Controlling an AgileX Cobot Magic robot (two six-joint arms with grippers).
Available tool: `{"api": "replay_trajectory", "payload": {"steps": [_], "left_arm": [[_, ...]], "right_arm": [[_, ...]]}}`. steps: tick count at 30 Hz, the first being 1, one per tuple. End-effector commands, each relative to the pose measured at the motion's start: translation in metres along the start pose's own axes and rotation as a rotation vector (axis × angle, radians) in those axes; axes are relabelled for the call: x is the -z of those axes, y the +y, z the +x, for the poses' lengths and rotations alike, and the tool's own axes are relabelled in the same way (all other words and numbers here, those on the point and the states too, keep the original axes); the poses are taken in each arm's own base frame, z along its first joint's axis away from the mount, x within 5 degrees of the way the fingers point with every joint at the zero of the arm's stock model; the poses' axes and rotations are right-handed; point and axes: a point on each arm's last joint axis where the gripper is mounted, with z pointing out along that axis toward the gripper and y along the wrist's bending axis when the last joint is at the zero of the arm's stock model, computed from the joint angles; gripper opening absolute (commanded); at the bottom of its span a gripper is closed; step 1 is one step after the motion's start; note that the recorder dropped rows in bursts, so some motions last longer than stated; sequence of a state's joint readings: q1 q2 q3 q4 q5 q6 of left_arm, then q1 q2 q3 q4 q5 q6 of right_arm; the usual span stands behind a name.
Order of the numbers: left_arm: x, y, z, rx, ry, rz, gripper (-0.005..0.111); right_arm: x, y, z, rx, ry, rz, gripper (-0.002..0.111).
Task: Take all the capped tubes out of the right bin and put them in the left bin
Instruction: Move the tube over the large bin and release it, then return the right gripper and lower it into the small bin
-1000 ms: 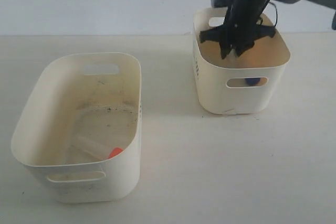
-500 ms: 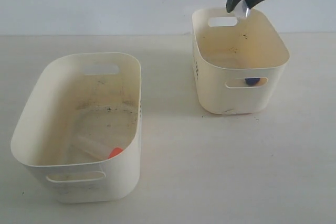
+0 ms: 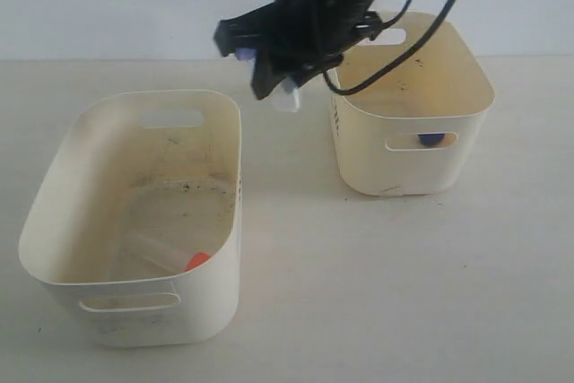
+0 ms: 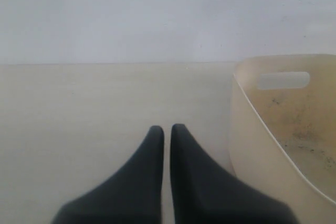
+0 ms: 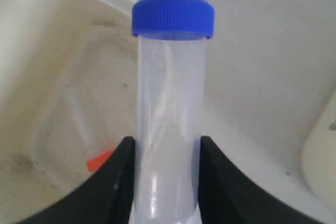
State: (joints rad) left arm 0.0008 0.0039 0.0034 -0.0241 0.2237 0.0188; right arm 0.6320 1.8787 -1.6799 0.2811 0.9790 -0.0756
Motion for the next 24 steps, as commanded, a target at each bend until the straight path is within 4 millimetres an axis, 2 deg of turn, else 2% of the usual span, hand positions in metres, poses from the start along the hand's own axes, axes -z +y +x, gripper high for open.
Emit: {"api": "replay_trajectory", "payload": {"steps": [1, 3, 5, 6, 7, 8, 10, 13, 15, 20, 24], "left_arm": [[0.001, 0.0, -0.003, 0.004, -0.022, 0.0, 0.004], [0.001, 0.0, -0.003, 0.004, -0.022, 0.0, 0.004], [0.001, 0.0, -0.003, 0.004, -0.022, 0.0, 0.004], [0.001, 0.0, -0.003, 0.004, -0.022, 0.0, 0.004], [0.001, 0.0, -0.003, 0.004, -0.022, 0.0, 0.004], [0.001, 0.0, -0.003, 0.004, -0.022, 0.0, 0.004], [0.001, 0.0, -0.003, 0.004, -0.022, 0.0, 0.004], [0.001, 0.0, -0.003, 0.004, -0.022, 0.0, 0.004], [0.001, 0.0, -0.003, 0.004, -0.022, 0.0, 0.004], [0.001, 0.0, -0.003, 0.004, -0.022, 0.0, 0.004], [0.001, 0.0, -0.003, 0.004, -0.022, 0.0, 0.004]], "right_arm": [[-0.012, 0.035, 0.0, 0.058, -0.052, -0.04, 0.0], [-0.025, 0.05, 0.002, 0.062, -0.049, -0.061, 0.001], [-0.044, 0.065, 0.006, 0.063, -0.025, -0.097, 0.015], [-0.053, 0.074, 0.01, 0.069, -0.009, -0.115, 0.031], [-0.056, 0.078, 0.012, 0.077, -0.002, -0.118, 0.038], [-0.06, 0.083, 0.014, 0.095, 0.0, -0.118, 0.055], [-0.061, 0.086, 0.013, 0.099, -0.02, -0.121, 0.068], [-0.058, 0.08, 0.009, 0.111, -0.046, -0.085, 0.069], [-0.049, 0.061, 0.003, 0.101, -0.063, -0.026, 0.067], [0.0, 0.009, -0.016, 0.011, -0.196, 0.091, 0.041], [0.022, -0.041, -0.025, -0.082, -0.293, 0.159, 0.015]]}}
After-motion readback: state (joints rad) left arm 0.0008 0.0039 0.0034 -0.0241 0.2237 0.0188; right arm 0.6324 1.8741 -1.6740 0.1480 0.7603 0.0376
